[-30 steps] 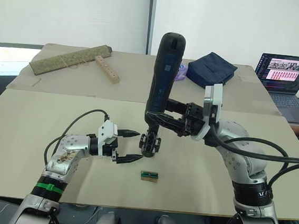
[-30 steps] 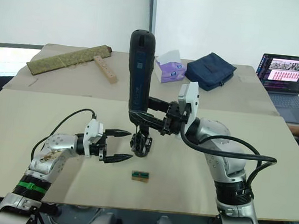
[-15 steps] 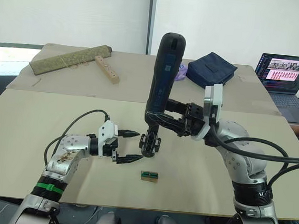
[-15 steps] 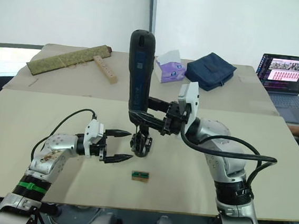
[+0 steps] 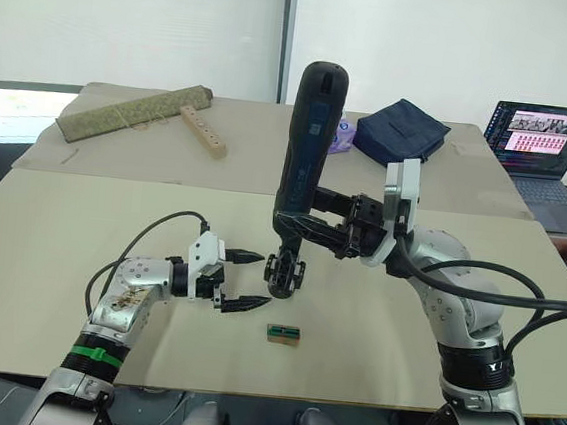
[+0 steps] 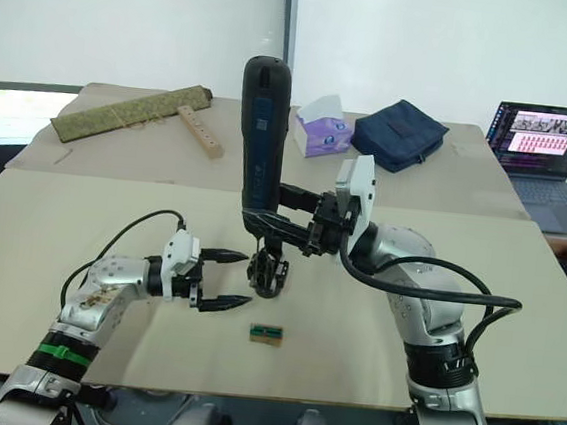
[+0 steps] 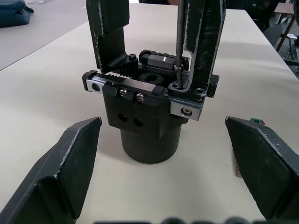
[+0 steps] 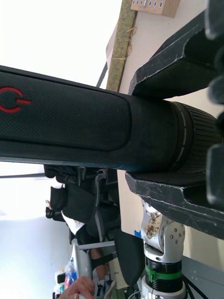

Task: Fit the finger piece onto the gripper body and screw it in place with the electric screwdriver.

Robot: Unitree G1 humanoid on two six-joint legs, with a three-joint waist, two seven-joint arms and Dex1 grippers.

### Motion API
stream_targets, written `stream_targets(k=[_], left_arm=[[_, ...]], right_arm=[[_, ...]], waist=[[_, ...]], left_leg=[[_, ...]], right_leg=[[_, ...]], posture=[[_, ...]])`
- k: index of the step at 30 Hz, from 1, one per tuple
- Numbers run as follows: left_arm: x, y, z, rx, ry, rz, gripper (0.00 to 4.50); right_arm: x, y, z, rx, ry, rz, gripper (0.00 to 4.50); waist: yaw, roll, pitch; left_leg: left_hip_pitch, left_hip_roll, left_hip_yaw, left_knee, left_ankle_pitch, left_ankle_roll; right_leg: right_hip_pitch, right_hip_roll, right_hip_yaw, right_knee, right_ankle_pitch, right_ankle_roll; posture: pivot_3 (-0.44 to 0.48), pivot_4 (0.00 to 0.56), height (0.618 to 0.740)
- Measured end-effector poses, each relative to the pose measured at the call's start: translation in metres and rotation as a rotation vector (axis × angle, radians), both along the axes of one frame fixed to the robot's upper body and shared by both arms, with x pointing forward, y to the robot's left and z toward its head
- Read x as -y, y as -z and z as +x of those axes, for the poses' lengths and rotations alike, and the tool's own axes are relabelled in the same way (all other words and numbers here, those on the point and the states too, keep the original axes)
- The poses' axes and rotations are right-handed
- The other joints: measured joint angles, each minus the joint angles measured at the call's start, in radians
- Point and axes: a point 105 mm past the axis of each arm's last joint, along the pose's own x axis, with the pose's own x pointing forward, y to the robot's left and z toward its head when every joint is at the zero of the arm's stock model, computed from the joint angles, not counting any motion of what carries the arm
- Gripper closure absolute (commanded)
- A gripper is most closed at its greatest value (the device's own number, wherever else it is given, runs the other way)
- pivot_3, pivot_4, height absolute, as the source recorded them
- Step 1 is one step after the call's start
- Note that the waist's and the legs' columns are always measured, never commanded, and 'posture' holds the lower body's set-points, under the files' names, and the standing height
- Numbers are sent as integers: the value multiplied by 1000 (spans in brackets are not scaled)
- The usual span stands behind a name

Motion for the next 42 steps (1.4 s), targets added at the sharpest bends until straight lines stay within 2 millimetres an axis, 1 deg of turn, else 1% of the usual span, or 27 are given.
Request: stream_targets(k=[13, 42], left_arm=[[2, 4, 1, -8, 21, 4, 0], [6, 1, 2, 1, 32, -3, 0]], right_arm=[[0, 0, 0, 0, 0, 1, 2676], [0, 0, 0, 19, 9, -5, 2676]], waist=[[0, 0, 0], [0, 0, 0]], left_leg=[[0, 0, 0, 0, 0, 0], [0, 0, 0, 0, 0, 0]], right_leg=[[0, 0, 0, 0, 0, 0], [0, 0, 0, 0, 0, 0]], posture=[[0, 150, 740], [0, 150, 740]])
